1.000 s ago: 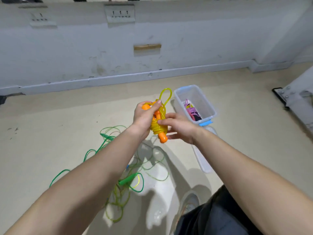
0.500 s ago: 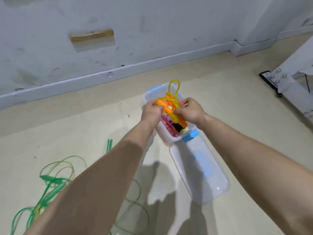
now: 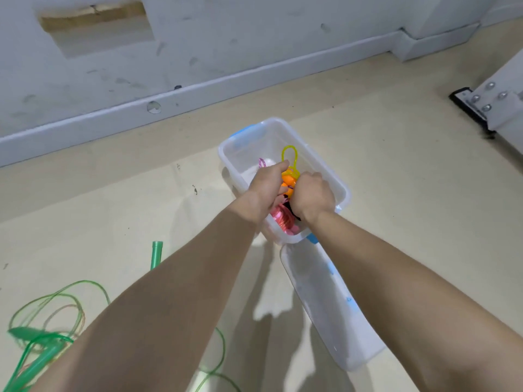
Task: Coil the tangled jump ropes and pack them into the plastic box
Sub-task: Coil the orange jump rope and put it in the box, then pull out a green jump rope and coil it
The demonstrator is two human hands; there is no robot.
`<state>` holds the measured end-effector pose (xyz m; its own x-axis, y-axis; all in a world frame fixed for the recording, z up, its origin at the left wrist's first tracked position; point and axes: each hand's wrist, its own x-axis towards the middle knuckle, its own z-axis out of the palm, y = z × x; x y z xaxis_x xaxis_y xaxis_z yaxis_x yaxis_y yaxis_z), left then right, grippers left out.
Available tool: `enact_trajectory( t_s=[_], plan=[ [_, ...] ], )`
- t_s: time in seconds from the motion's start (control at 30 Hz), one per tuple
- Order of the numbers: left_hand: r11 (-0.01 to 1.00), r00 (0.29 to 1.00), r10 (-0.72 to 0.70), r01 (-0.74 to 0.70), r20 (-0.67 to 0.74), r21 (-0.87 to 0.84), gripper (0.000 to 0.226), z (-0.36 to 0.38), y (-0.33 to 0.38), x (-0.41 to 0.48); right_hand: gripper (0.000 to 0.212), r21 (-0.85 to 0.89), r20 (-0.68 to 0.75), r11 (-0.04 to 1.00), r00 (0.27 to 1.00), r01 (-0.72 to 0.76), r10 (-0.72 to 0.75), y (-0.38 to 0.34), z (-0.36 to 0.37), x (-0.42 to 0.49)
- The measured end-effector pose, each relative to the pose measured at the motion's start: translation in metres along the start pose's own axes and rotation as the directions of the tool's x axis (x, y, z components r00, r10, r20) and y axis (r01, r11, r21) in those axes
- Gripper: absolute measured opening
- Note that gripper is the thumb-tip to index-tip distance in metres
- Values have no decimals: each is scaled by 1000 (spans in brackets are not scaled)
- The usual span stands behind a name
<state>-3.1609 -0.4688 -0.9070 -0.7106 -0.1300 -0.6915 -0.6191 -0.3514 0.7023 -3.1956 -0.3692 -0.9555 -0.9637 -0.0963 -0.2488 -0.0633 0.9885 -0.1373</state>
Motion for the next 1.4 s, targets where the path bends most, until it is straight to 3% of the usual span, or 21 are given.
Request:
enact_trajectory(
  t_s=[0.1,0.3,0.53,0.67,0.83,1.03,1.17,1.27,1.4],
  plan=[
    [997,996,52,-47,-69,61,32,-11,2,-17,29,-30,-4,998,999,47,-47,1,-11,-16],
    [982,984,123,-101,-130,159,15,-61,-5,-97,40,-64,224,969,950,238,-218,-33,-61,-74],
    [955,954,147,-68,-263,288,13,-139,-49,-224,21,-67,335,888,849,455,-409,-103,-106,-216],
    [919,933,145,-3,-331,395,17,-184,-102,-287,8,-32,409,865,797,500,-445,-126,-83,-294],
    [811,915,130,123,-382,572,16,-239,-184,-347,34,-8,488,837,733,547,-475,-133,-15,-362],
    [740,895,48,266,-444,617,23,-288,-281,-362,41,-10,617,852,674,523,-406,-120,67,-395],
    [598,913,130,239,-388,765,27,-297,-314,-348,42,145,631,866,629,478,-453,-113,116,-394],
    [383,931,242,169,-274,908,37,-297,-332,-334,39,213,589,801,580,560,-562,-119,148,-398],
    [114,951,231,185,-207,976,43,-297,-353,-315,33,166,576,728,533,666,-620,-122,189,-403]
  ],
)
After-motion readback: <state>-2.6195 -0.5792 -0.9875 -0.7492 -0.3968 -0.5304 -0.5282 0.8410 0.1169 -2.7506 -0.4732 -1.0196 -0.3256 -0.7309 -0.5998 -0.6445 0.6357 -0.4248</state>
